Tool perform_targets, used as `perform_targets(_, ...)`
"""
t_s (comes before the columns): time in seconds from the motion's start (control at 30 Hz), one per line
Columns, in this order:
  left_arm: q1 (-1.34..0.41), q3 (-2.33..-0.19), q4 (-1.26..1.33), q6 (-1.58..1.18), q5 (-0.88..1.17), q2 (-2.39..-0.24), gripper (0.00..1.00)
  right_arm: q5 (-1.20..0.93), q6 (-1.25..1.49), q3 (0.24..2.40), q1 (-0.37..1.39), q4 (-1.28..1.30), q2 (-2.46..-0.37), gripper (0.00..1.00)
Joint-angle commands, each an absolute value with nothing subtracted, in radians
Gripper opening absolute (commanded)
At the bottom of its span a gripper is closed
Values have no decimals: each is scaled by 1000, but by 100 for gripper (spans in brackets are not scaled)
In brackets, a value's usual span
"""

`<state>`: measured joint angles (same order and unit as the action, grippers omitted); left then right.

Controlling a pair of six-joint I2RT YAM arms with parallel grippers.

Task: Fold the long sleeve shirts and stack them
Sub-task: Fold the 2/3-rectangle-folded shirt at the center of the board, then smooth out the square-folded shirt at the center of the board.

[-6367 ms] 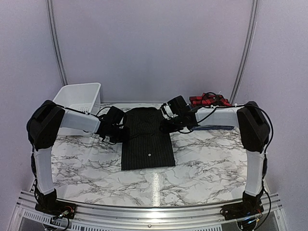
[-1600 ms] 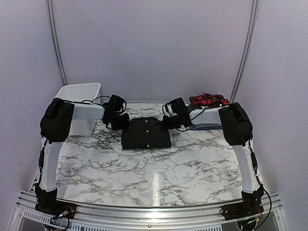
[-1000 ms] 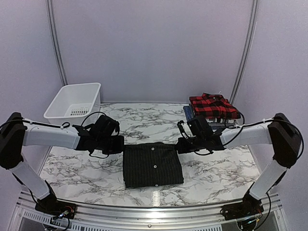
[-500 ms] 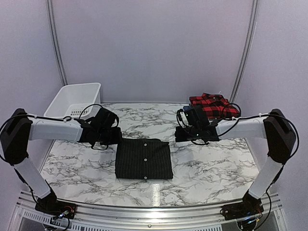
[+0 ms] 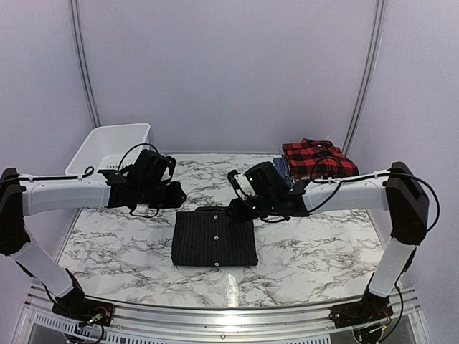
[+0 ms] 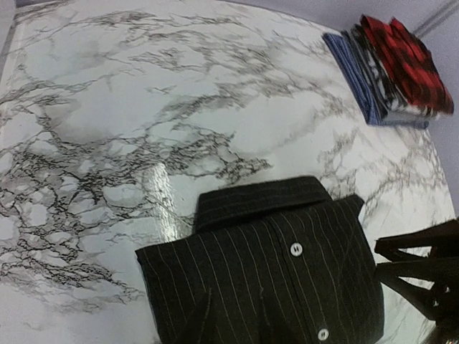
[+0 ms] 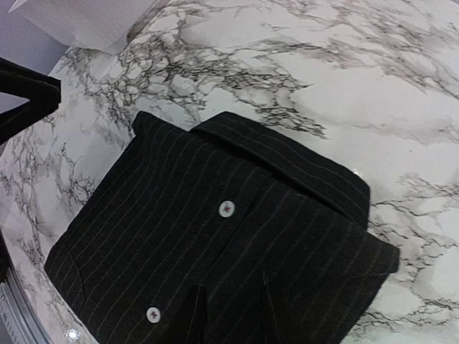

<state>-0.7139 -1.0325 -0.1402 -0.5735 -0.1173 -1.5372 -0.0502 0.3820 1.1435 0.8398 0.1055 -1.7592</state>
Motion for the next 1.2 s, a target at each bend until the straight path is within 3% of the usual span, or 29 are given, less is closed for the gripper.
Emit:
perform_targets(0.0, -768, -975, -183, -593, -4, -1525, 17, -90, 407, 1217, 876, 87, -1847, 21)
perform_targets(0.13, -813, -930, -174, -598, 95, -1538, 7, -70, 407, 1244, 850, 93, -1934, 21)
perform_targets(0.3, -835, -855, -113, -597, 221, -1576, 3, -103, 431, 1204, 764, 55, -1993, 21)
perform_targets(0.6, -848, -788, -88, -632, 196, -1716, 0, -98, 397, 1238, 747, 128, -1948, 35)
perform_targets(0.87, -854, -800, -87, -654, 189, -1680, 0, -31, 393, 1189, 867, 212, -1799, 39)
perform_targets(1.17, -856, -800, -86, -665, 197, -1695, 0, 23, 430, 1109, 1003, 238, -1828, 43)
